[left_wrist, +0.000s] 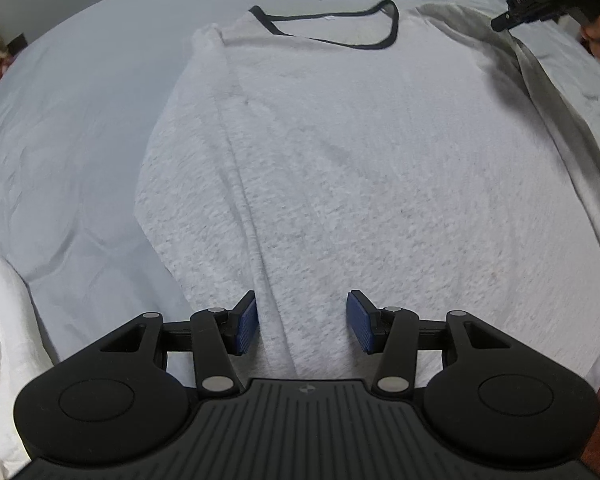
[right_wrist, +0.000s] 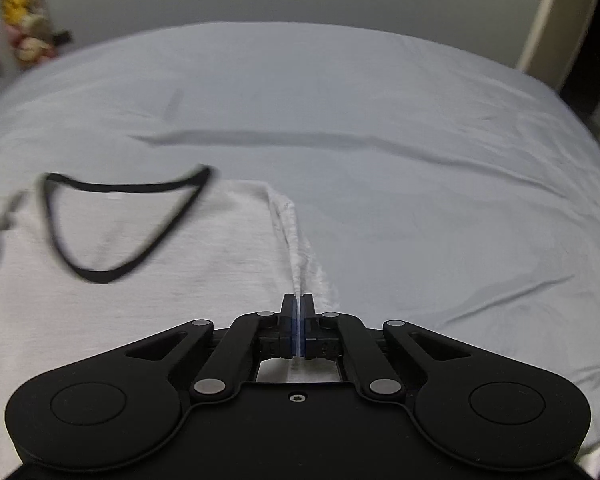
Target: Fold clothes
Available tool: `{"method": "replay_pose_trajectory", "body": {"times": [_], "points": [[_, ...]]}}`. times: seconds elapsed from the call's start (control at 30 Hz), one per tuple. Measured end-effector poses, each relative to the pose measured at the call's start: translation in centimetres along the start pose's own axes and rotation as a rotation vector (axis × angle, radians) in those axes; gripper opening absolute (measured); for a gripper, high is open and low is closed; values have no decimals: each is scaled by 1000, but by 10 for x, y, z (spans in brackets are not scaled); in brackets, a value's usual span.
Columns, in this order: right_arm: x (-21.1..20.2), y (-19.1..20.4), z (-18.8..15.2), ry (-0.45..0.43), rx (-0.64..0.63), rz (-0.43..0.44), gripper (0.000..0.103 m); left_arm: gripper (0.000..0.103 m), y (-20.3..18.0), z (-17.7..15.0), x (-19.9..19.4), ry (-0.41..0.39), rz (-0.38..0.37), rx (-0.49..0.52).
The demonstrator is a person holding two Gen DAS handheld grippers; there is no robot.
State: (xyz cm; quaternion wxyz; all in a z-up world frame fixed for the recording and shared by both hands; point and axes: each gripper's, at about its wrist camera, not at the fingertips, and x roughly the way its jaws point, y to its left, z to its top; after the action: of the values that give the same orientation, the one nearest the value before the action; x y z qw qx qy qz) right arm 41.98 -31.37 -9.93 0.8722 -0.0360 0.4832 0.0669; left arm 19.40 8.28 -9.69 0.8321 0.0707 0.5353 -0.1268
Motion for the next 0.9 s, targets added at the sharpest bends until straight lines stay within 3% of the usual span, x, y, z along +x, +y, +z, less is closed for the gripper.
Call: {"method": "replay_pose_trajectory", "body": {"times": [0.1, 0.23, 0.37, 0.4, 0.47, 0.53, 0.7, 0.9], "points": [[2, 20, -2, 14, -31, 68, 0, 46, -2, 1, -4, -4, -3, -5], [28, 35, -10, 70, -34, 89, 1, 46, -6, 0, -14, -12, -20, 1], [52, 35, -23, 148, 0, 126, 8, 46, -5, 0, -20, -8, -26, -7], [47, 32, -23, 142, 14, 147, 11, 46, -5, 0, -21, -7, -25, -7], [34, 25, -21, 123, 17, 167, 31, 46, -5, -1, -24, -7, -21, -7], [17, 17, -17, 89, 16, 173, 38, 46, -7, -1, -25, -9, -22, -4], [-26, -23, -4, -7, 37, 140, 39, 46, -15, -2, -21, -14, -21, -1], [-7, -43, 4, 1, 35, 102, 37, 46, -18, -8, -7, 24, -20, -11]]}}
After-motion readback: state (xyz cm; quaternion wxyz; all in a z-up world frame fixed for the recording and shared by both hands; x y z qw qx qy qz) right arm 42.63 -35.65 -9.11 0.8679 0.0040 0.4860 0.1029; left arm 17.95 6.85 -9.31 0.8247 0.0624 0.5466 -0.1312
